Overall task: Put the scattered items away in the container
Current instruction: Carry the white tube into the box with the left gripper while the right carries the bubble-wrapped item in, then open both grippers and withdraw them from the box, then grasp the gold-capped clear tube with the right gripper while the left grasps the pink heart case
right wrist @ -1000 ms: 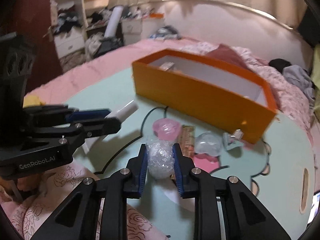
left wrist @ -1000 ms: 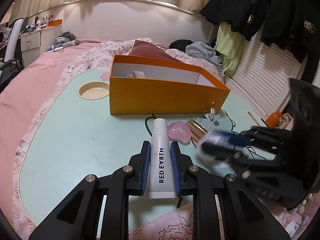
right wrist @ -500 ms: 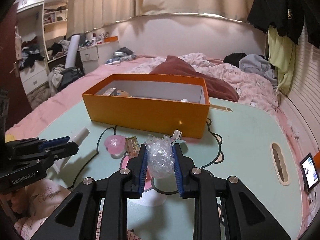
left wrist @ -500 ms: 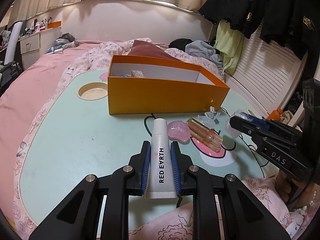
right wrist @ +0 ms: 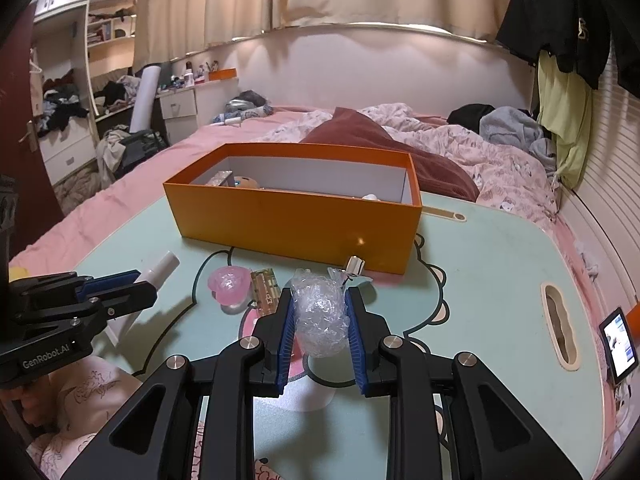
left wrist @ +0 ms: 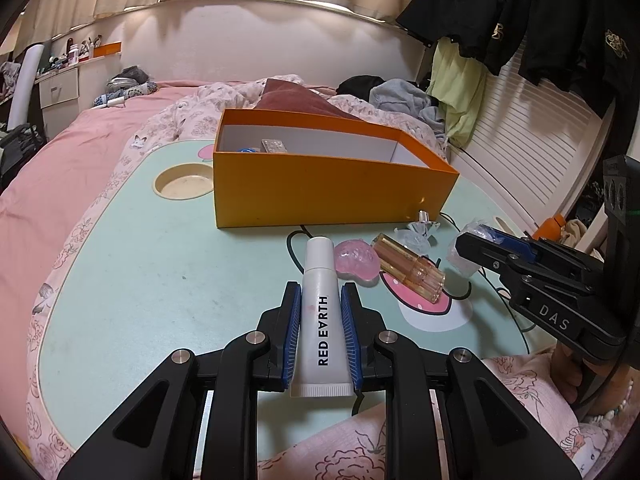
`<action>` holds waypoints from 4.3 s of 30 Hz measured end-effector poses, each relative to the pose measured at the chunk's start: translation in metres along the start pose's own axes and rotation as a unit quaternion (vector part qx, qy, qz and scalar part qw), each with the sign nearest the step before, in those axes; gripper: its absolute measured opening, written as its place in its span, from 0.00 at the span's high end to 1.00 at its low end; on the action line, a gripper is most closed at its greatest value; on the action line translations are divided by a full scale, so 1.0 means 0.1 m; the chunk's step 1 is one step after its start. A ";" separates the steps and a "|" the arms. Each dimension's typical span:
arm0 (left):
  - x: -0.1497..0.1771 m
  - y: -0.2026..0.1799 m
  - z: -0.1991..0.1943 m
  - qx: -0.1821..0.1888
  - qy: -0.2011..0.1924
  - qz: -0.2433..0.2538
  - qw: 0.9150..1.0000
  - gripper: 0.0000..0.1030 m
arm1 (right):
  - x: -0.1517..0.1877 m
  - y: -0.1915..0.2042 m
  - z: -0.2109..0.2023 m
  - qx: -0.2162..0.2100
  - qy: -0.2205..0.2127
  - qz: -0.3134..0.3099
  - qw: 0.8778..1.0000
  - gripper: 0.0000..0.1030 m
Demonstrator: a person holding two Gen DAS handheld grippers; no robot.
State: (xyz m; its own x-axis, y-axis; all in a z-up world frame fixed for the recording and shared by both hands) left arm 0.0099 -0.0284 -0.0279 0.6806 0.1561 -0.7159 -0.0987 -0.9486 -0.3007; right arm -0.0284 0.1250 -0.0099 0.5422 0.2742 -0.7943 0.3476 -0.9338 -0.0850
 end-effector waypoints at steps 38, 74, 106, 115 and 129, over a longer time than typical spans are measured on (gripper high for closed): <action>-0.26 -0.15 0.07 -0.009 0.003 0.041 0.999 0.79 | -0.10 -0.12 0.02 -0.020 0.010 0.038 0.999 0.77; -1.30 -0.15 0.82 0.025 0.035 -0.025 0.999 0.53 | -1.04 -0.74 0.59 -0.044 -0.019 0.139 0.989 0.51; -0.85 0.27 0.42 -0.014 0.005 -0.041 0.999 0.32 | 0.05 -0.21 0.08 -0.033 0.043 0.072 0.996 0.52; -0.23 0.06 0.22 -0.037 0.001 -0.015 0.999 0.32 | 0.02 0.28 0.23 -0.082 0.069 -0.026 0.994 0.63; -0.24 0.12 0.16 -0.047 -0.014 -0.023 0.999 0.32 | 0.04 0.39 0.54 -0.093 0.110 -0.049 0.988 0.84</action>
State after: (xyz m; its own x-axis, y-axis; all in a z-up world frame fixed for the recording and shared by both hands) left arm -0.0198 -0.0395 -0.0246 0.6620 0.2064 -0.7205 0.0011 -0.9616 -0.2744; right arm -0.0543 0.0770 -0.0492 0.6445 0.4233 -0.6368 0.5307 -0.8471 -0.0260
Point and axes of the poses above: each gripper's, at about its wrist camera, not at the fingertips, and z roughly the way its jaws point, y to its left, x to its underside, the point moved 7 cm from there along z, roughly the way its jaws point, and after that the axes turned 6 degrees about -z, right-handed, at the moved point
